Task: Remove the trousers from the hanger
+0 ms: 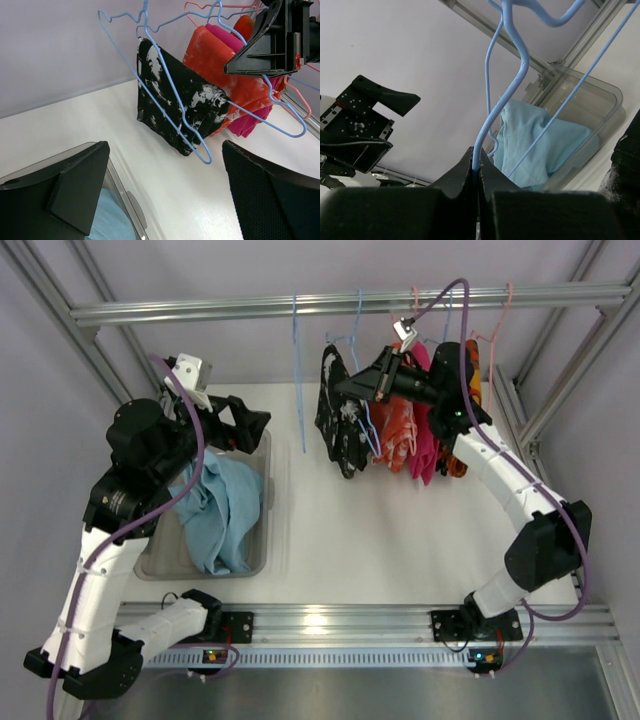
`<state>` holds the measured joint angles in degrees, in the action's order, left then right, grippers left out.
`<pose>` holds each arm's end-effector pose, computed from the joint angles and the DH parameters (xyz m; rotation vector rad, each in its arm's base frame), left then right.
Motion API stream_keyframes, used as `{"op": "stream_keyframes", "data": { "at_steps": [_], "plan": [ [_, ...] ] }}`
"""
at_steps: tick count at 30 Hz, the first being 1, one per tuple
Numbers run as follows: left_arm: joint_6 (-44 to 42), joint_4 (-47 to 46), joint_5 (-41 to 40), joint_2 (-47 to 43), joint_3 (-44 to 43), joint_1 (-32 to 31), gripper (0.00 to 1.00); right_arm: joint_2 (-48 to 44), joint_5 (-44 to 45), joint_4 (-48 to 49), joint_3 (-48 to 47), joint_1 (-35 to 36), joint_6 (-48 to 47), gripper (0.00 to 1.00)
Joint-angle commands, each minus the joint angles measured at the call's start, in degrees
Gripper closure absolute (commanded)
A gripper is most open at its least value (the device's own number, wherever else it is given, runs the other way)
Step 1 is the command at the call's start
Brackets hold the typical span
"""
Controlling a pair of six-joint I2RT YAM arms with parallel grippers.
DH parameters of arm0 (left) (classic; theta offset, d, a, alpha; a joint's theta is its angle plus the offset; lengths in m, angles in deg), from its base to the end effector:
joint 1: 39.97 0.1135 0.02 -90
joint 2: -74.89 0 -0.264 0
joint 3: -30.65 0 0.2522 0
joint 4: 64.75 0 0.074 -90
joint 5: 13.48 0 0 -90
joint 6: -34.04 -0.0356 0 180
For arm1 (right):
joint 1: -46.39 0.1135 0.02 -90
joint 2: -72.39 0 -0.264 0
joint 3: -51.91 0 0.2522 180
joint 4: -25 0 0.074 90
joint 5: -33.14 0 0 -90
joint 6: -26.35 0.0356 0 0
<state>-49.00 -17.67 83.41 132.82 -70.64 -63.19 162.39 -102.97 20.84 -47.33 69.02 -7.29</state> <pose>0.1567 -0.0719 0.5033 0.3267 1.6264 -0.5003 0.3291 0.1650 0.4267 -0.2487 1.7521 1.6423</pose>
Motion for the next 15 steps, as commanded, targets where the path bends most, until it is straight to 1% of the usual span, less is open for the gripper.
{"op": "stream_keyframes", "data": {
  "at_steps": [1,8,15],
  "plan": [
    [0.7,-3.3,1.1,0.1,0.2,0.4,0.01,-6.3,0.3,5.4,-3.3,0.0,-1.7,1.00],
    [1.7,-3.9,-0.4,-0.4,1.3,0.4,0.01,-7.6,0.5,7.4,-5.8,0.1,-2.0,1.00],
    [2.8,-5.2,-0.6,-1.1,3.7,0.4,0.01,-9.0,0.1,10.6,-6.8,0.1,0.9,1.00]
  ]
}}
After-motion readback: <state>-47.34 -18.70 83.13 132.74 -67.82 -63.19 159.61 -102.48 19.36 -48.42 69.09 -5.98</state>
